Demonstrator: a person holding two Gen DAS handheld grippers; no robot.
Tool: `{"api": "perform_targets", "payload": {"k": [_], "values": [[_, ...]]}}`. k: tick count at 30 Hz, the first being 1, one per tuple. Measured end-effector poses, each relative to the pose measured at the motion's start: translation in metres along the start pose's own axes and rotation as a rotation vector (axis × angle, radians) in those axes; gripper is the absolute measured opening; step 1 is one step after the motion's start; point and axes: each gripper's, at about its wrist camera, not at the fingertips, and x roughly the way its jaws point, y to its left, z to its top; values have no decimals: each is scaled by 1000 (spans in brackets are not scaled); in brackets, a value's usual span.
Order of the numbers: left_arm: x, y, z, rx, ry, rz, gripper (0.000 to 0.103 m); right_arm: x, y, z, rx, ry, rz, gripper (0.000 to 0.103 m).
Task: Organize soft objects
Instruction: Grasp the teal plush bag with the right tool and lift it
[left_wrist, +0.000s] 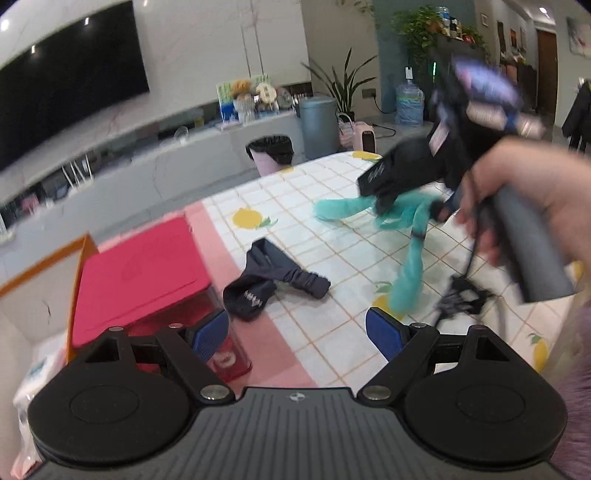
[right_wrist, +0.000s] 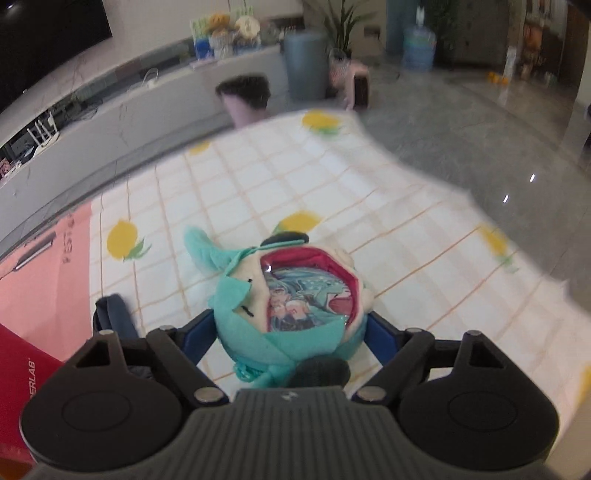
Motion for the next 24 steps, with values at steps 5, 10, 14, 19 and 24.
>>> {"api": "perform_targets", "payload": {"k": [5,10,14,19,24], "values": [[29,-25,9,-1,16,36,99,-39,-5,4,-119,-100,-113,83],[64,-30,17,-104,50,12,99,-41,-20,2,-104,-74,-68,83],[85,-26,23,-193,61,-13,99,-36,-21,0,-103,-62,-35,81],[77,-14,20,-258,103,-153,98,-27,-33,1,-44,-65,-43,68],[37,-11,11,-159,74,-199,97,-14,-46,0,15,-24,-112,58]]}}
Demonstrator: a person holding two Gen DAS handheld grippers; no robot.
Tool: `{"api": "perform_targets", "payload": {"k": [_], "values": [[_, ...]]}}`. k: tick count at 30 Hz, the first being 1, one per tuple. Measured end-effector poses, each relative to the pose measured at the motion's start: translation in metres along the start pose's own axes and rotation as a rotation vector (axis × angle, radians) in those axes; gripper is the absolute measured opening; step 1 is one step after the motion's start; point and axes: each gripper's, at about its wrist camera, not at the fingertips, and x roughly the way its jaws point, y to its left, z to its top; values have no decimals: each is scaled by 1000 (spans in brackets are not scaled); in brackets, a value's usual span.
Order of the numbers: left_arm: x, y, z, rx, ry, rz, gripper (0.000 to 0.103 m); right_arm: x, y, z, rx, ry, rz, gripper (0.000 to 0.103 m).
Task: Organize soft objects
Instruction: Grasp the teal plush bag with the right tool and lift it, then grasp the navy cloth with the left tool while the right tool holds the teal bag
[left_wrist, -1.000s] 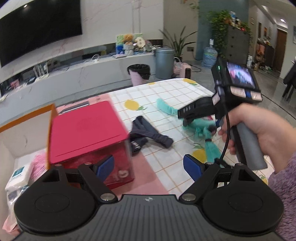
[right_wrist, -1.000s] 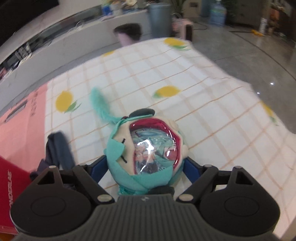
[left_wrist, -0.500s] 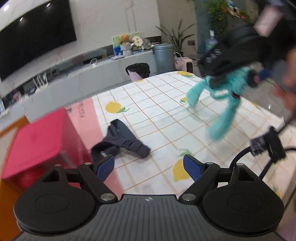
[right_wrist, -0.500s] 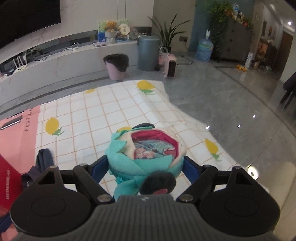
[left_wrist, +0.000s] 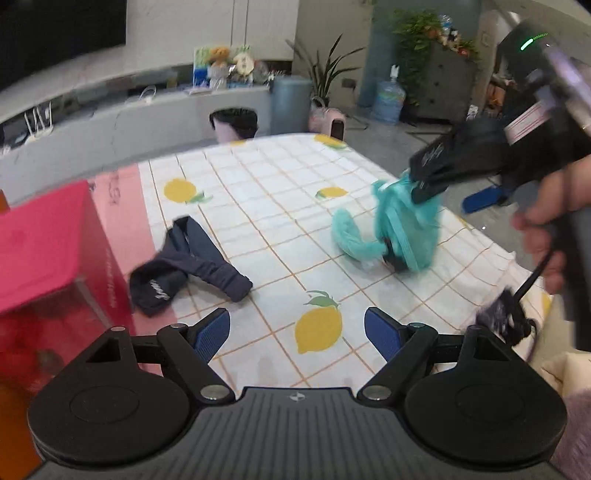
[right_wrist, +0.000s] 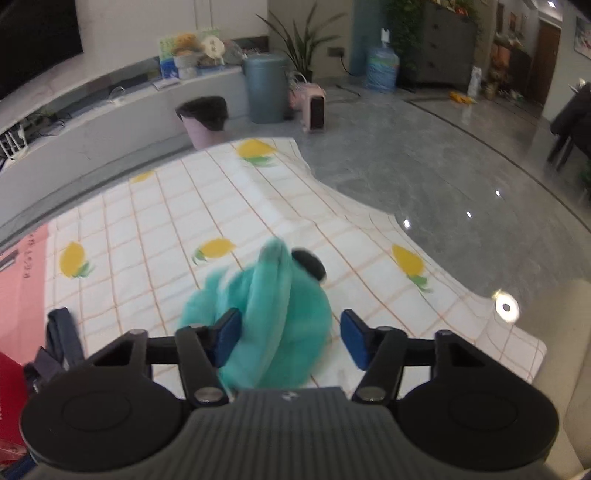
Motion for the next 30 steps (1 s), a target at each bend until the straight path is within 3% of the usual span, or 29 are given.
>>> {"api": "perform_targets", "payload": {"k": [5,8,11,16,22,30], "values": [[-20,9,14,-76,-24,15,97,20,21,-7,-80,69,23,59],[-18,12,18,-96,-25,63,97,30,27,-7,-83,64,-41,82],[-9,13,21,-115,-14,124,97,39,28,-3,-48,80,-41,96],[13,16,25,-165,9,173,97,62,38,-7,-57,135,-112,98],[46,13,26,-193,55,240,97,86,33,-12,136,180,-74,100],[65,14,31,-211,62,296,96,95,37,-10,170,98,-139,101]]}}
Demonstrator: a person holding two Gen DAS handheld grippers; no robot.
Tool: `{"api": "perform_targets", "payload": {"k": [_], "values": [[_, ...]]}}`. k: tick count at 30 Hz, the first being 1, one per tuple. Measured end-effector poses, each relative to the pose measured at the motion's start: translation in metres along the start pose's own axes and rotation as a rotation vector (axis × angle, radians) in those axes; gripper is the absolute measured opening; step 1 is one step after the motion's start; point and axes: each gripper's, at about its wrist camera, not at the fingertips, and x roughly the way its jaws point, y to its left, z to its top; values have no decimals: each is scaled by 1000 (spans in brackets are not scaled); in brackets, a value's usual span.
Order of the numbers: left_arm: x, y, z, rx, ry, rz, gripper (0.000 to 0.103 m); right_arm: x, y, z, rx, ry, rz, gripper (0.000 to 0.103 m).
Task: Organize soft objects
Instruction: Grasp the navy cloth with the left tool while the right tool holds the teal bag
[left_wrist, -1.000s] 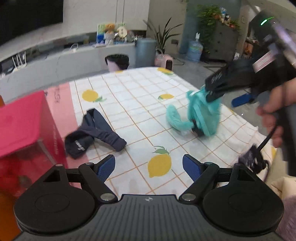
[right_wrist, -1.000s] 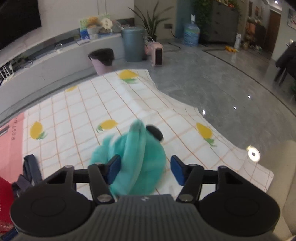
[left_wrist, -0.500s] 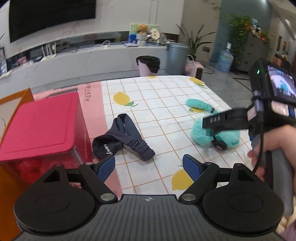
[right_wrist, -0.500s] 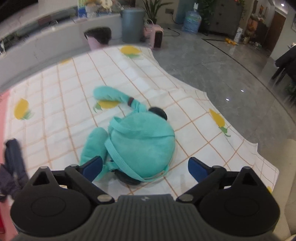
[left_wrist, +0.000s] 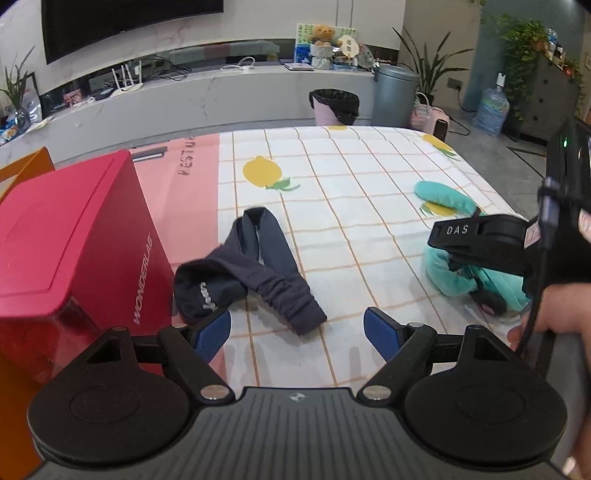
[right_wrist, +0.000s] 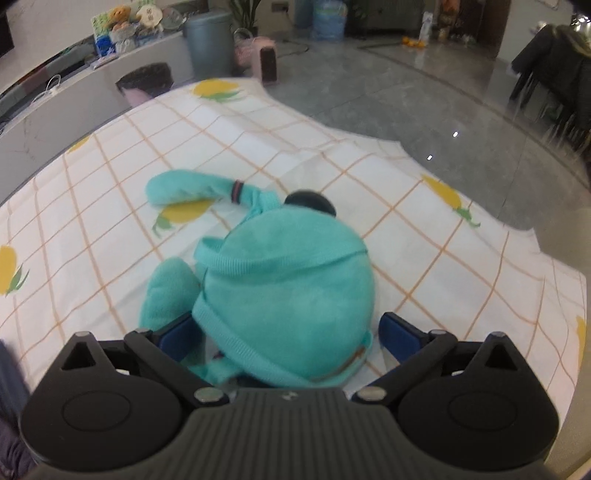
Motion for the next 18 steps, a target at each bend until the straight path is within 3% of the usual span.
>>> {"api": "perform_targets", "payload": {"k": [7,12,15,18], "values": [[10,-6,13,-26,-49,92,96,12,12,14,15,-51,-19,101],[33,-13,24,-78,-15,170,96,12,11,13,-4,-67,-2,100],[49,-15,29,-127,17,226,96,10,9,14,-27,-63,13,92],[60,-14,30,-184,58,255,96,7,10,13,-66,-50,31,90]]}}
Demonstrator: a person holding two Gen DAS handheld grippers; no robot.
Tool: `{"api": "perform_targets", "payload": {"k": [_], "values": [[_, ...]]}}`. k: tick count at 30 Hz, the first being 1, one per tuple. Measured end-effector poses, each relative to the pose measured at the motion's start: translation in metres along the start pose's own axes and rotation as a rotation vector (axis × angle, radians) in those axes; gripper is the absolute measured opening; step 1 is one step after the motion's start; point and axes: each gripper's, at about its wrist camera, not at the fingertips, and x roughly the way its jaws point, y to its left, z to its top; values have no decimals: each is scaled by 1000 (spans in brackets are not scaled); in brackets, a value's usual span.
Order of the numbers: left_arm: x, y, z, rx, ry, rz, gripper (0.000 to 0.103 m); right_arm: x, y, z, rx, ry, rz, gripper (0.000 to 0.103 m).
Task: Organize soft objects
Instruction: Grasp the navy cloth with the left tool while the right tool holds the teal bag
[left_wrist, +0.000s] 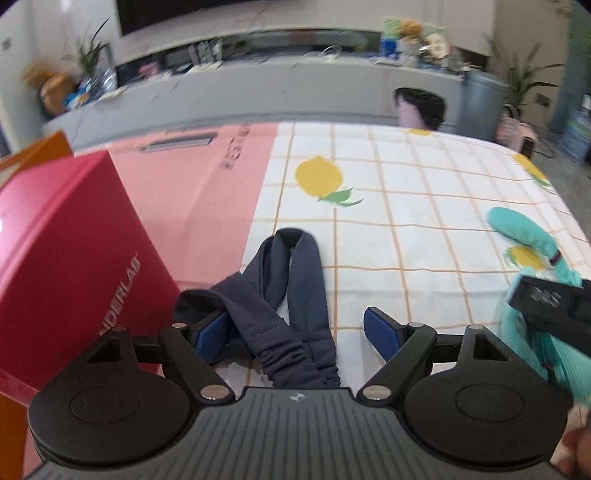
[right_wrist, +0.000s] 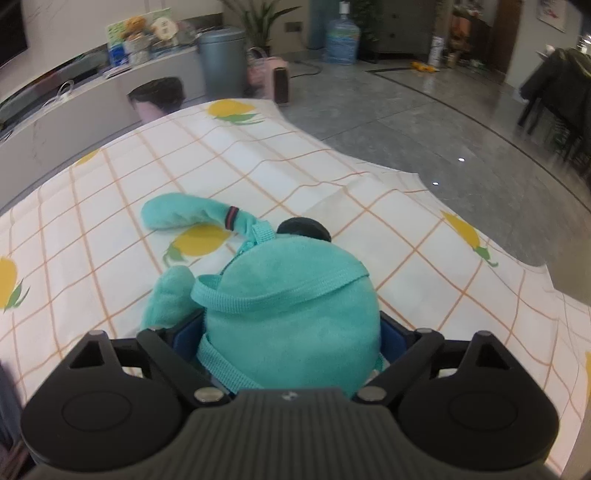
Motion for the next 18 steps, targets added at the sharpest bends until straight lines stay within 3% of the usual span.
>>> {"api": "perform_targets", "payload": {"k": [9,14,15,17,18], "values": [[7,3,7,-71,7,21,98,-2,2,-1,-20,22,38,89],[10,2,10,-40,21,-6,97,-6,1,-1,-13,43,79,89],[10,2,9,-31,10,-11,93,-7,0,-1,-3,48,102,89],[7,4,6,-24,-22,-14,75,-10,-1,0,14,55,140,88],[4,5,6,-26,-32,-11,60,-11,-1,0,12,56,148,88]]}}
